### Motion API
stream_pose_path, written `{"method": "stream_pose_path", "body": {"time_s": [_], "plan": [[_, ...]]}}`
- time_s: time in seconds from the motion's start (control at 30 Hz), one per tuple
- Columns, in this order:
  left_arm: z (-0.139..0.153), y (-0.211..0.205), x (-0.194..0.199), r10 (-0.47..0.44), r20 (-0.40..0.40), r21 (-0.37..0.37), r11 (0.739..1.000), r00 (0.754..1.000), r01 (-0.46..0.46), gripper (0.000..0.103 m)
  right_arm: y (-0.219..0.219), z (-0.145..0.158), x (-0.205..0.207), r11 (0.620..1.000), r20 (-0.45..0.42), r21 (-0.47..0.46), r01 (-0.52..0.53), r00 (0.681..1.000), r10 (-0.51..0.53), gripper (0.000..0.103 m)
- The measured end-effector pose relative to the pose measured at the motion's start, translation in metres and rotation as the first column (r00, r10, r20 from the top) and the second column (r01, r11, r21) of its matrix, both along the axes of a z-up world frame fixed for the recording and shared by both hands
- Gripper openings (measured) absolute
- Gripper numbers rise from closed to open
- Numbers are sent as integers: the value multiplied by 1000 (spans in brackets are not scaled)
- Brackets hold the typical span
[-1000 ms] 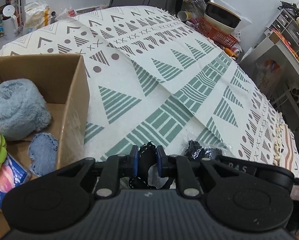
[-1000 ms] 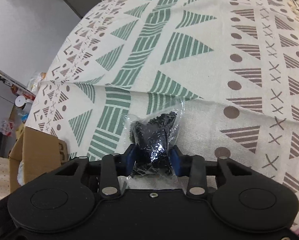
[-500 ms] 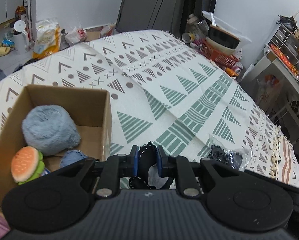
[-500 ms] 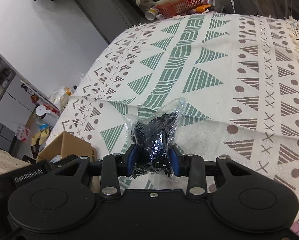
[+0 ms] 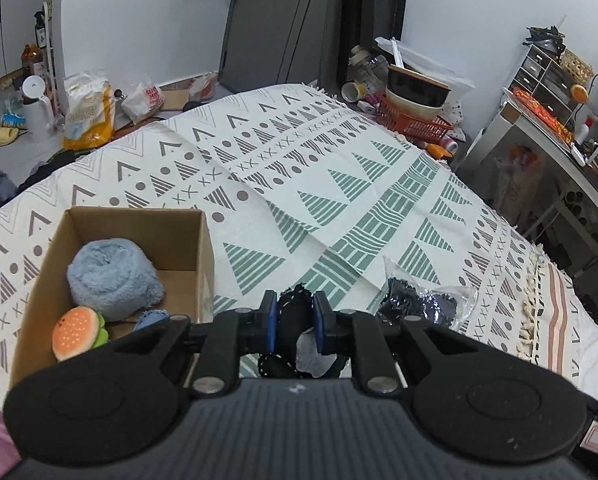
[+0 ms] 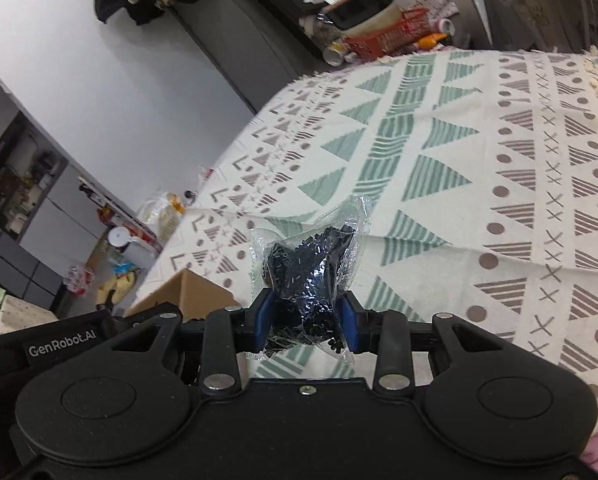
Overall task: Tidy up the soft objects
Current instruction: 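Carry both black bags over the cardboard box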
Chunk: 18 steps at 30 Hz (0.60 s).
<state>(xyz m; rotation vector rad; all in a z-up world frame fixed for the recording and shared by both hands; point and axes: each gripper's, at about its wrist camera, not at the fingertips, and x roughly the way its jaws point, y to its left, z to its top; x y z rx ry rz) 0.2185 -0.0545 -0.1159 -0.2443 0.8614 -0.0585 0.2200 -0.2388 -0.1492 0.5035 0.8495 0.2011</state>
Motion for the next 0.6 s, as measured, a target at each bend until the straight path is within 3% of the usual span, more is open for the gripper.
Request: {"method": "stream_pose_path", "body": {"time_s": [0.6], "plan": [[18,54,0,80,29,40,996,996,-81,17,42,14,-7,996,110,-15,-91,990,92,35]]}}
